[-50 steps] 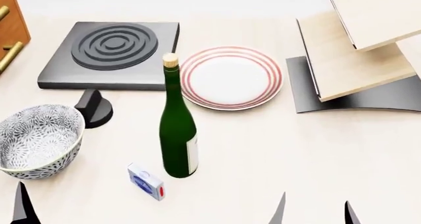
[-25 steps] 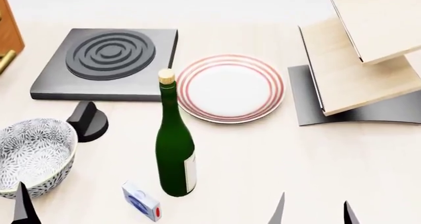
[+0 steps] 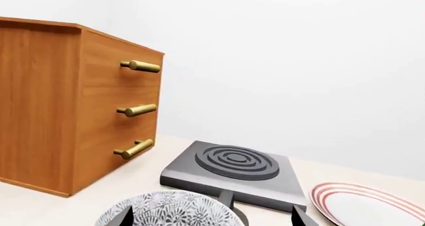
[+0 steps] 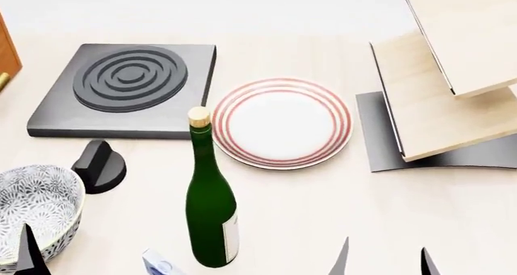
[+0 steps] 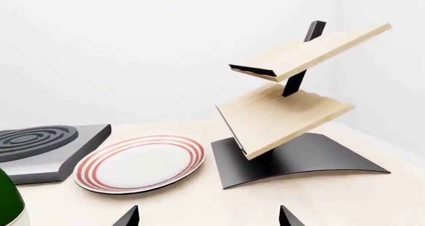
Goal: Pick up the akita bowl and put it on the plate.
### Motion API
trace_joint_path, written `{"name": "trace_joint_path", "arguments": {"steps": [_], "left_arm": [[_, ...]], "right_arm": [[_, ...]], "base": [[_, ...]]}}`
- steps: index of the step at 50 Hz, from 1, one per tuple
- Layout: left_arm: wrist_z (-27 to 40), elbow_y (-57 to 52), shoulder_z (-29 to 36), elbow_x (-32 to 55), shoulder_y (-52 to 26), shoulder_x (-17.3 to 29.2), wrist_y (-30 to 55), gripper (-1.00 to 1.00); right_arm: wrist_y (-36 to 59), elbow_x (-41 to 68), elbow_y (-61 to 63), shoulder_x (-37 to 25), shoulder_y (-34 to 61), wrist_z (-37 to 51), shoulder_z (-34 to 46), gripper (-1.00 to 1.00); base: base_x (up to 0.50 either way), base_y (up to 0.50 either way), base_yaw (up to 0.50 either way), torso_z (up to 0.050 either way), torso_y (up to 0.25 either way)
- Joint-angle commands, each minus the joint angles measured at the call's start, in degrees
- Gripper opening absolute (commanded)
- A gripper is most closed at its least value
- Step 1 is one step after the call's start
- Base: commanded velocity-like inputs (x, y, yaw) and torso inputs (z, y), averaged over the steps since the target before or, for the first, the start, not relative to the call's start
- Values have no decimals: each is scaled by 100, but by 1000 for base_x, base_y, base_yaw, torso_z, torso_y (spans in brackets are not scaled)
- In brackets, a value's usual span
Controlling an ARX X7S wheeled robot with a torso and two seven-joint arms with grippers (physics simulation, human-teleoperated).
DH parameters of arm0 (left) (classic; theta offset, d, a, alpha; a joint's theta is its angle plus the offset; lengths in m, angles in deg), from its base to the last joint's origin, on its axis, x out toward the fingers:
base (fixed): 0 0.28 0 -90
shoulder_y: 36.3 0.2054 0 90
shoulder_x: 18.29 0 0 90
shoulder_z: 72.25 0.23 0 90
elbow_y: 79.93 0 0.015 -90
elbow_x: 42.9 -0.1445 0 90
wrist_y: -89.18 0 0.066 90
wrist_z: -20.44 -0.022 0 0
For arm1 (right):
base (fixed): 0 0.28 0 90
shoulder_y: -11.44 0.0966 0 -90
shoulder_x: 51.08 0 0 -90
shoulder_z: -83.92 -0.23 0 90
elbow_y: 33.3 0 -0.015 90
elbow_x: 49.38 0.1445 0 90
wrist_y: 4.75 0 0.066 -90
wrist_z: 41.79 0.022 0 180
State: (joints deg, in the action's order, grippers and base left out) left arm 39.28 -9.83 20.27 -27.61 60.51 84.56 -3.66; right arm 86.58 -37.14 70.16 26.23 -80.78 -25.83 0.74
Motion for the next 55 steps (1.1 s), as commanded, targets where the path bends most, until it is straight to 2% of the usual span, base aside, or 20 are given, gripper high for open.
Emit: {"name": "trace_joint_path", "arguments": {"steps": [1,55], "left_arm": [[29,8,25,19,2,28,-20,100],[164,54,133,80,-2,141,-104,100]], "right_arm": [[-8,13,-13,-23,6,32,34,100],[-57,91,-77,-129,37,141,185,100]], "base": [[141,0,0,0,0],[150,-28,0,0,0]]}}
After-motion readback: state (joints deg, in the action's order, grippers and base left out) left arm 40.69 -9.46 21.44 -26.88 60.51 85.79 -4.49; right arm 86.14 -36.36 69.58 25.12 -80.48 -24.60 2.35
